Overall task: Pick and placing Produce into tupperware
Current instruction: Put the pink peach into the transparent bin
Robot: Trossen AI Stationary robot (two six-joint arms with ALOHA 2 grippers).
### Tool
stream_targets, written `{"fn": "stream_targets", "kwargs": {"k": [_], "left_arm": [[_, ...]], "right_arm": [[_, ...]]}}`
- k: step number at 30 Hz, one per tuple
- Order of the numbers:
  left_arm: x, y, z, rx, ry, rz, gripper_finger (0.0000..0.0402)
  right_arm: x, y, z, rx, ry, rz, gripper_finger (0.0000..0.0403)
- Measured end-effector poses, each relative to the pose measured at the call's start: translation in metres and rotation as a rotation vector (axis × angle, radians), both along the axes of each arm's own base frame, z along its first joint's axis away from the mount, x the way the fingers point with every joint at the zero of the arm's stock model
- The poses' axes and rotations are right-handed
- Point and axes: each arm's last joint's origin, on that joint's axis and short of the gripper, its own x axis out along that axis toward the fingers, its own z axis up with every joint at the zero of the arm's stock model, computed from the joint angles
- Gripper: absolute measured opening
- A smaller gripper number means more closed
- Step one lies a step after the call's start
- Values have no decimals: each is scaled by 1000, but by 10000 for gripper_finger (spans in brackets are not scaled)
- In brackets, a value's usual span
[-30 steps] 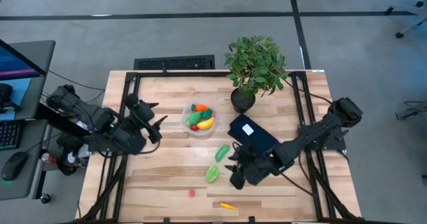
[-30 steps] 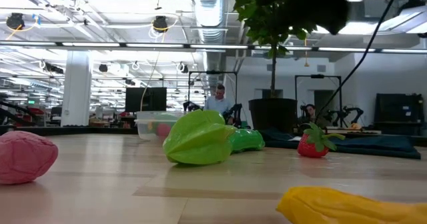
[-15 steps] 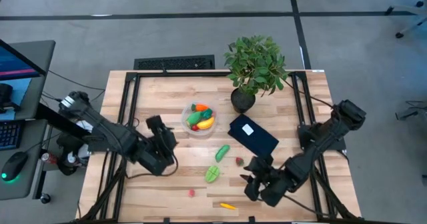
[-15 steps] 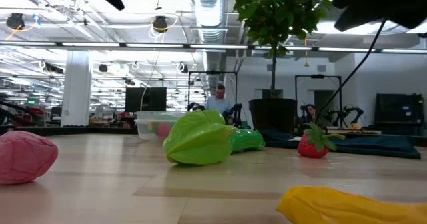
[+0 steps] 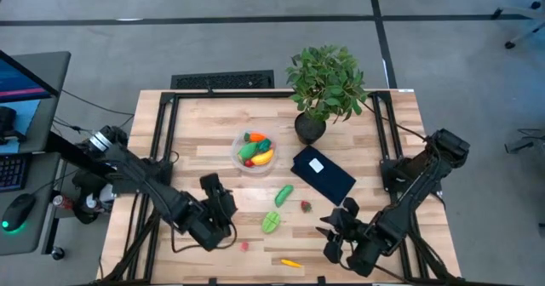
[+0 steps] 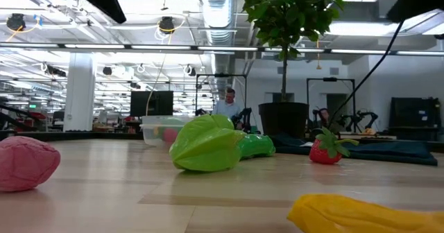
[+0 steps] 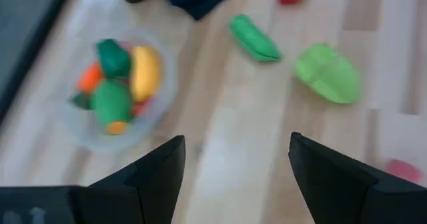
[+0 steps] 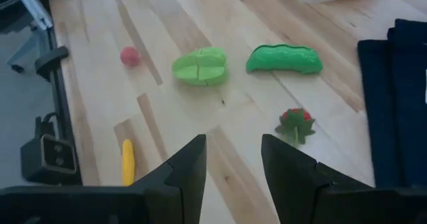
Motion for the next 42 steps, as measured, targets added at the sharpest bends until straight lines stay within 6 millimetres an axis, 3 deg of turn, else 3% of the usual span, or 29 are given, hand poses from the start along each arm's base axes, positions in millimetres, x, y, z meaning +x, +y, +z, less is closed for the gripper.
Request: {"fn": "stream_targets", "kwargs": {"k": [8, 18, 30, 42], "left_arm": [[3, -36, -24, -71, 10, -87, 256], [12, -71, -73, -179, 132, -171, 256], [28, -88, -98, -250, 62, -193, 256], [35, -90, -115, -233, 59, -168, 256]], "right_arm": [[-16, 10, -1, -23, 16, 58, 134], [-19, 13, -1, -24, 14, 70, 133], [-19, 13, -1, -26, 16, 70, 132], [-24, 15, -2, -41, 31, 92, 132]]}}
